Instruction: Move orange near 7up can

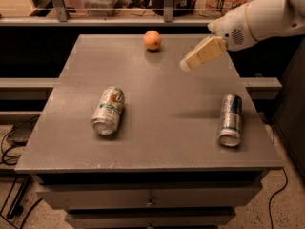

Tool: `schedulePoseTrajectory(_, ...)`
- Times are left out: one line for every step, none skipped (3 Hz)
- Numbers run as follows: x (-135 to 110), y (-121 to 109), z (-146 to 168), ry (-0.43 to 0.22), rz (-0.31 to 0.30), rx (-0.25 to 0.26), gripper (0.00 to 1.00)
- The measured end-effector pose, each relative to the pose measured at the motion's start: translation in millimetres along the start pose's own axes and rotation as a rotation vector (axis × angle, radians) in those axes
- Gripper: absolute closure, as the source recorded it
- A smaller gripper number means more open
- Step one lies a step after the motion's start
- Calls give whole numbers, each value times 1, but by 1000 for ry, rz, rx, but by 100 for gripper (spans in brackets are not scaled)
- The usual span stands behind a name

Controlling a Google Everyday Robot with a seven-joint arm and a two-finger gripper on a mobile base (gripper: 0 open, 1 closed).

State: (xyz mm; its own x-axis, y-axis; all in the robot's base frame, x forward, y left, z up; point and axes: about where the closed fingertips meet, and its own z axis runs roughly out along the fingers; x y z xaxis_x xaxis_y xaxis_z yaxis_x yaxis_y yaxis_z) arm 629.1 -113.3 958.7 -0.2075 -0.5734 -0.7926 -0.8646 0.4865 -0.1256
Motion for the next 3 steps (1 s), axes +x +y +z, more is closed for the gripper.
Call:
schedulePoseTrajectory(-19, -28, 47, -95, 22, 2, 0)
schedulePoseTrajectory(-33, -58, 91, -155, 46, 14, 0)
schedulePoseTrajectory(-40, -83, 128, -186, 75, 20, 0)
